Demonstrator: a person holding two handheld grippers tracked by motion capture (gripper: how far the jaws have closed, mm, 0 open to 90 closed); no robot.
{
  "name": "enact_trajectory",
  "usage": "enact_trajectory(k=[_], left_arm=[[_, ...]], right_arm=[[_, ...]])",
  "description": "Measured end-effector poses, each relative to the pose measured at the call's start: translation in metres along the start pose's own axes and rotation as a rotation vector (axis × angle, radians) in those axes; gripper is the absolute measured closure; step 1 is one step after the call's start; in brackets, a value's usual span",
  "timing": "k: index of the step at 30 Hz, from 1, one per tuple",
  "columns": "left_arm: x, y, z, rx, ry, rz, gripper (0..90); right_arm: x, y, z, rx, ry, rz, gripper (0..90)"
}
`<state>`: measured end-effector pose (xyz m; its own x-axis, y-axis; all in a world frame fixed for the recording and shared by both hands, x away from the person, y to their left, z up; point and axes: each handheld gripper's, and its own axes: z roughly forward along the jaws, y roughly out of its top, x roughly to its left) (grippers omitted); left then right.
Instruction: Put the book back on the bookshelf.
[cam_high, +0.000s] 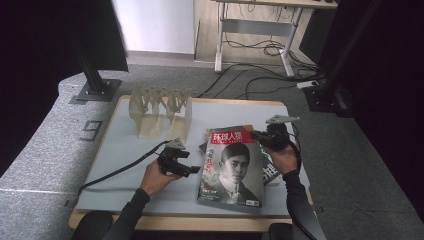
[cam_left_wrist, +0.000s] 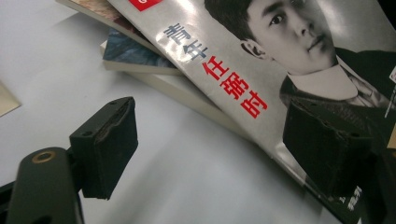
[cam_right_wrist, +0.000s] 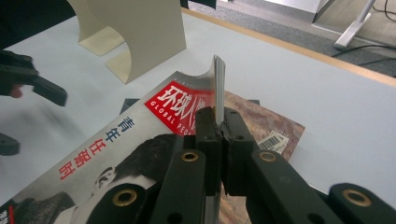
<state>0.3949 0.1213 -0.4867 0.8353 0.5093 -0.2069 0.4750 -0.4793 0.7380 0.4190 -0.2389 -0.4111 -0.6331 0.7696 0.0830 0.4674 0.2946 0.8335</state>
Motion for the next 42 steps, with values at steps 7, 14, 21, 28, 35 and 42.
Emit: enact_trajectory(k=[7,14,21,28,35,42], left_arm=[[-0.001,0.011,0.007,-0.011,-0.027,-0.004,19.0],[0.000,0.025,0.022,0.013,-0.054,0.019,20.6],[0.007,0.031,0.039,0.024,-0.085,-0.007,22.1],[0.011,0.026,0.051,0.025,-0.167,-0.016,26.7],[0.009,0.025,0.050,0.022,-0.169,-0.013,35.0],[0.008,0.027,0.047,0.023,-0.189,-0.037,49.5]], right_arm=[[0.007,0.013,-0.011,-0.026,0.005,-0.036,86.2],[0.014,0.027,-0.022,-0.055,0.006,-0.063,86.1],[0.018,0.034,-0.029,-0.073,0.011,-0.081,86.1],[0.020,0.033,-0.030,-0.082,0.029,-0.087,86.1],[0.020,0.033,-0.029,-0.079,0.038,-0.099,86.1],[0.025,0.037,-0.029,-0.087,0.051,-0.107,86.1]])
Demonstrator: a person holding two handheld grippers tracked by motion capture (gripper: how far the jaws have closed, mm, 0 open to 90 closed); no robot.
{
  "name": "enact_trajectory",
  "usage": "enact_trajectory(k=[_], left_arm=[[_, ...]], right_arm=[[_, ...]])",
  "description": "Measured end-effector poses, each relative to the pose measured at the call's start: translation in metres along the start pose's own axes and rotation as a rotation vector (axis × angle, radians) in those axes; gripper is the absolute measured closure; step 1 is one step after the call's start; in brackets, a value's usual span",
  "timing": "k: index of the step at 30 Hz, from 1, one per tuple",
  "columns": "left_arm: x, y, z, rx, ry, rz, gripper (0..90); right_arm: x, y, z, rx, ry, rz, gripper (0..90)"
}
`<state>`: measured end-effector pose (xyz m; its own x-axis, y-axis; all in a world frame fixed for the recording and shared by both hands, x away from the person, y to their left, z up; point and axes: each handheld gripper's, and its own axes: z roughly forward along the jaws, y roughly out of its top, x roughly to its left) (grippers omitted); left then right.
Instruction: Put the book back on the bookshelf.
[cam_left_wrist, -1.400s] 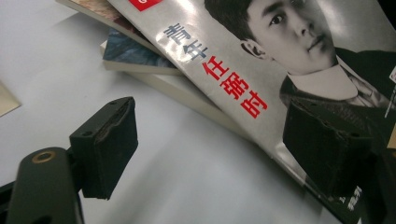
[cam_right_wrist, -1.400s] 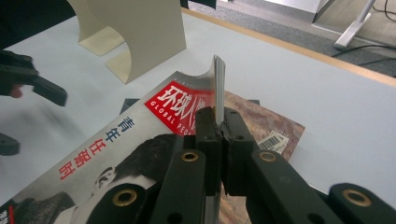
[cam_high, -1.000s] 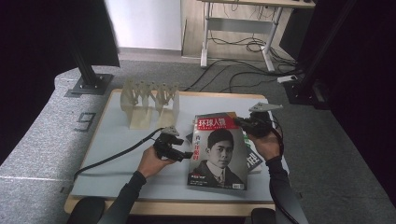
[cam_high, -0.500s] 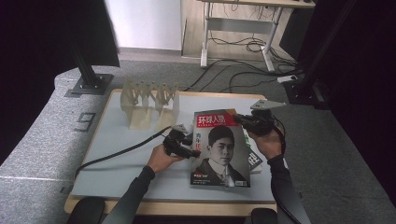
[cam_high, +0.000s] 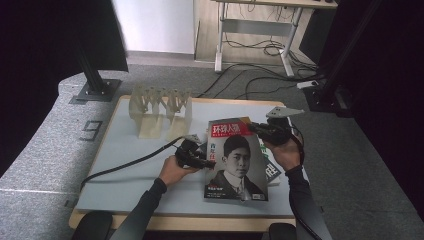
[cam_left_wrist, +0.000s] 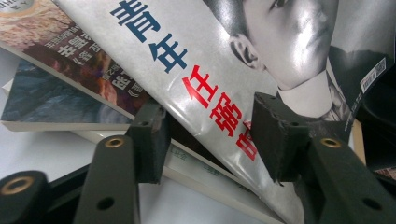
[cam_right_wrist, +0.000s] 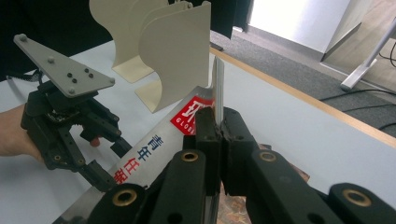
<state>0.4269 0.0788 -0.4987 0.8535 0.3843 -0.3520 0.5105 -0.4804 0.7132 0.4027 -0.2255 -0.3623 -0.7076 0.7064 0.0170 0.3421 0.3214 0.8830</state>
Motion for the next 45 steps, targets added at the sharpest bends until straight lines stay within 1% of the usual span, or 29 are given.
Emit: enact_trajectory(k=[2,7,11,14,17,19,25,29,32,34,37,38,42,45], left_arm=[[-0.001,0.001,-0.001,-0.007,-0.010,-0.005,53.9],[-0.005,0.003,-0.006,-0.059,-0.042,-0.021,66.3],[-0.008,0.005,-0.012,-0.083,-0.058,-0.011,73.1],[-0.010,0.006,-0.016,-0.091,-0.050,-0.007,75.3],[-0.014,0.010,-0.025,-0.110,-0.033,0.006,76.9],[-0.015,0.012,-0.031,-0.122,-0.024,0.017,77.7],[-0.021,0.017,-0.047,-0.172,0.001,0.031,80.3],[-0.024,0.022,-0.061,-0.214,0.049,0.043,83.2],[-0.027,0.024,-0.072,-0.250,0.082,0.060,85.6],[-0.031,0.026,-0.077,-0.264,0.127,0.092,86.8],[-0.043,0.028,-0.082,-0.269,0.213,0.172,86.8],[-0.046,0.027,-0.082,-0.271,0.224,0.188,86.7],[-0.049,0.024,-0.083,-0.274,0.233,0.219,86.7],[-0.051,0.022,-0.084,-0.270,0.226,0.235,86.7]], right_arm=[[0.001,0.002,-0.002,-0.004,-0.002,-0.003,86.1],[0.000,0.005,-0.008,-0.023,-0.003,-0.006,86.0],[-0.002,0.005,-0.012,-0.028,-0.009,0.003,86.0],[-0.004,0.004,-0.012,-0.032,-0.013,0.009,85.9],[-0.006,0.004,-0.013,-0.035,-0.020,0.013,85.9],[-0.007,0.006,-0.015,-0.043,-0.024,0.015,85.8],[-0.007,0.014,-0.021,-0.079,-0.026,0.019,85.7],[-0.005,0.022,-0.025,-0.105,-0.032,0.016,85.7],[-0.004,0.028,-0.030,-0.124,-0.044,0.007,85.6],[-0.003,0.032,-0.033,-0.139,-0.051,0.000,85.6],[-0.002,0.034,-0.035,-0.157,-0.053,-0.013,85.6],[-0.001,0.034,-0.036,-0.161,-0.055,-0.017,85.5],[-0.001,0.030,-0.038,-0.176,-0.052,-0.018,85.4],[-0.001,0.028,-0.042,-0.185,-0.045,-0.020,85.2]])
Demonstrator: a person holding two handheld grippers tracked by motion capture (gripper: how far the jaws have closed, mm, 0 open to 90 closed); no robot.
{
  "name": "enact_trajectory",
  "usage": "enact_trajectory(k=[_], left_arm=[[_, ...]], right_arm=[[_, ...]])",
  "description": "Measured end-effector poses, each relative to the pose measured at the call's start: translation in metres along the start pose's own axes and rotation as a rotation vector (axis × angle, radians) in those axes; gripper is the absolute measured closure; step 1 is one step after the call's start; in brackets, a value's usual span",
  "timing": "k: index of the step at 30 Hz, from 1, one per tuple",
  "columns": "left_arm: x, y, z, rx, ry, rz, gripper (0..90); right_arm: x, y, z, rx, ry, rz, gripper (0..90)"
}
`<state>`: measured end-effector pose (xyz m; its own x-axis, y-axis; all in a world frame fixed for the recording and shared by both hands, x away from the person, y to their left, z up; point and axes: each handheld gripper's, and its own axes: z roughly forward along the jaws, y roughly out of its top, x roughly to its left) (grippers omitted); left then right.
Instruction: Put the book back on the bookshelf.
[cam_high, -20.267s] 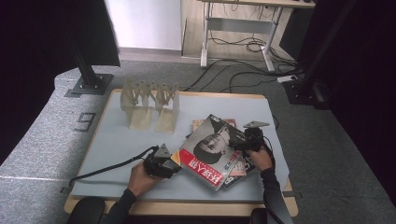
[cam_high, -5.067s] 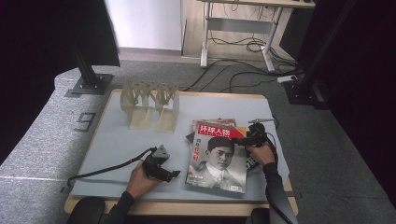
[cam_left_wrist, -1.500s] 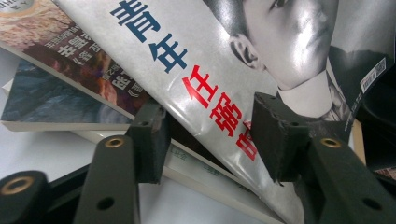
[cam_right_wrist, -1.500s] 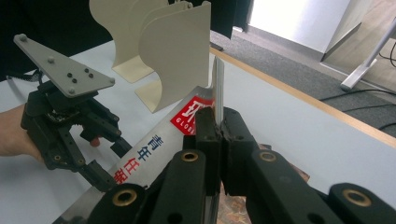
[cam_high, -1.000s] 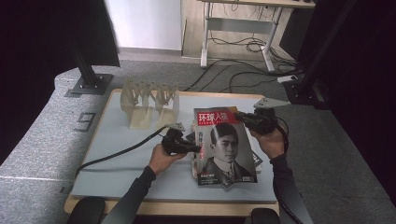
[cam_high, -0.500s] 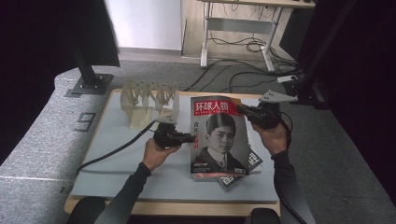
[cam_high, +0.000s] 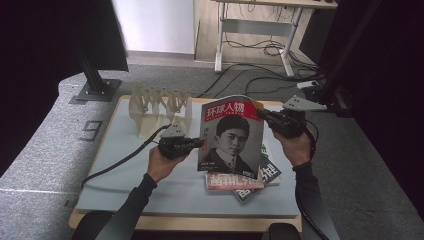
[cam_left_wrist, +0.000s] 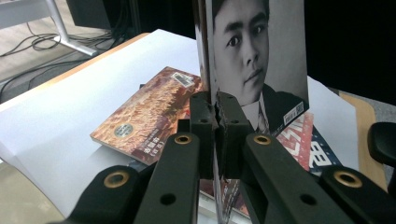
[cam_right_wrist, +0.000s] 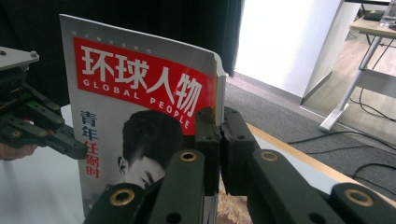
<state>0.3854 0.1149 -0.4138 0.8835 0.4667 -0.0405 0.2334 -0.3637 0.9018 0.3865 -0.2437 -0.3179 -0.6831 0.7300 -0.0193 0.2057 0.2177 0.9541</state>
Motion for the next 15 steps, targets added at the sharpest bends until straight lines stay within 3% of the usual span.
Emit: enact_trajectory(k=[5,9,15], left_arm=[[-0.003,-0.001,-0.004,0.015,-0.019,0.022,87.1],[-0.008,-0.002,-0.010,0.037,-0.032,0.064,87.5],[-0.011,-0.004,-0.014,0.044,-0.040,0.081,87.6]], right_arm=[[0.000,-0.002,-0.008,0.006,0.004,-0.016,83.2],[-0.002,-0.003,-0.014,-0.006,0.015,-0.011,80.1],[0.002,-0.003,-0.017,-0.006,0.026,-0.027,73.7]])
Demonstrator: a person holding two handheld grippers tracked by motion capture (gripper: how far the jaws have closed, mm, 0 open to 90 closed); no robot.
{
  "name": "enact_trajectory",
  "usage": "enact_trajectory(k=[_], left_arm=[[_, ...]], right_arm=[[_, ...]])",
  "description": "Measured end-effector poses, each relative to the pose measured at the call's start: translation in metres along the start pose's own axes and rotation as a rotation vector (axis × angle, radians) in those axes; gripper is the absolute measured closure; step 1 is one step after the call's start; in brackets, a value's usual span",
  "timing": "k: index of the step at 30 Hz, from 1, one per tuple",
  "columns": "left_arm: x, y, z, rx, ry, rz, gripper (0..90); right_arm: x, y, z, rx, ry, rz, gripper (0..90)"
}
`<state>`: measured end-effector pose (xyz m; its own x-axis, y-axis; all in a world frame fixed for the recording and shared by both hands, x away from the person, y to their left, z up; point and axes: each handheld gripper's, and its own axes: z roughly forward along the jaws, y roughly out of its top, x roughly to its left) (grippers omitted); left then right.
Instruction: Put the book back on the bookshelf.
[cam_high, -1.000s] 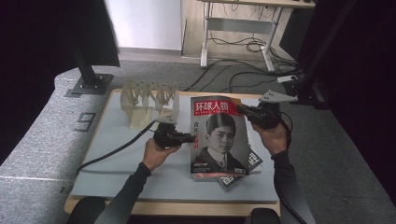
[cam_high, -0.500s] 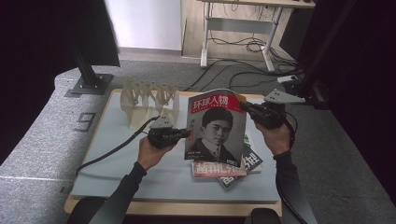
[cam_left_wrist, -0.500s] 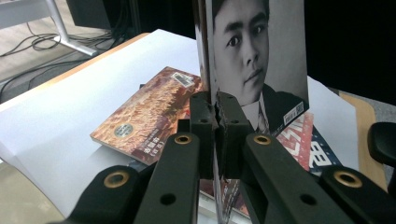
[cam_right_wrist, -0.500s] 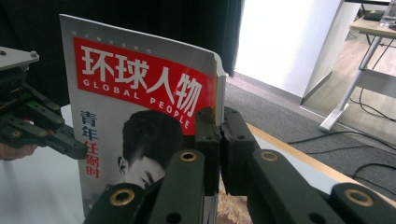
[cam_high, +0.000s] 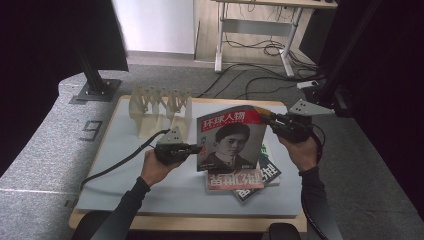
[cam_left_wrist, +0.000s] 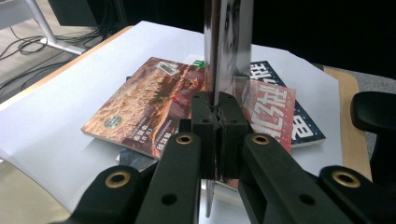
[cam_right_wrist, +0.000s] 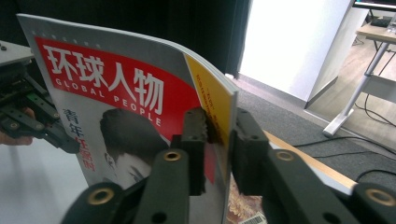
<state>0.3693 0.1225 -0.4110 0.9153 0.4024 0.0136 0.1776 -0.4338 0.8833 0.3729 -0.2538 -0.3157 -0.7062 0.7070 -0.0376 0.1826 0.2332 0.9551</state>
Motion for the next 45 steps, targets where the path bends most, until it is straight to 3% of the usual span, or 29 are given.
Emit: enact_trajectory(k=[4,5,10,20,32,36,37,39,42,45], left_arm=[[0.001,-0.004,-0.002,-0.005,-0.007,0.004,87.7],[0.002,-0.007,-0.004,-0.011,-0.017,-0.006,87.7],[0.003,-0.011,-0.006,-0.019,-0.033,-0.012,87.8],[-0.002,-0.012,-0.009,-0.018,-0.048,0.029,87.8],[-0.005,-0.014,-0.011,-0.020,-0.060,0.059,87.8],[-0.006,-0.014,-0.012,-0.021,-0.061,0.067,87.8],[-0.007,-0.015,-0.012,-0.020,-0.061,0.067,87.7],[-0.007,-0.015,-0.012,-0.021,-0.071,0.069,87.5],[-0.007,-0.014,-0.013,-0.020,-0.081,0.072,86.6],[-0.007,-0.011,-0.010,-0.022,-0.092,0.083,85.8]], right_arm=[[0.002,-0.001,0.002,0.012,0.017,-0.014,65.8],[0.003,-0.004,0.005,0.035,0.042,-0.032,60.8],[0.006,-0.012,0.013,0.083,0.068,-0.061,51.2],[0.001,-0.034,0.029,0.109,0.065,-0.014,39.7],[-0.008,-0.054,0.049,0.145,0.096,0.023,31.2],[-0.009,-0.056,0.052,0.142,0.111,0.030,33.7],[-0.009,-0.057,0.051,0.138,0.138,0.041,45.6],[-0.008,-0.056,0.051,0.148,0.141,0.051,48.3],[-0.011,-0.055,0.044,0.152,0.148,0.061,59.3],[-0.013,-0.057,0.040,0.154,0.156,0.062,61.3]])
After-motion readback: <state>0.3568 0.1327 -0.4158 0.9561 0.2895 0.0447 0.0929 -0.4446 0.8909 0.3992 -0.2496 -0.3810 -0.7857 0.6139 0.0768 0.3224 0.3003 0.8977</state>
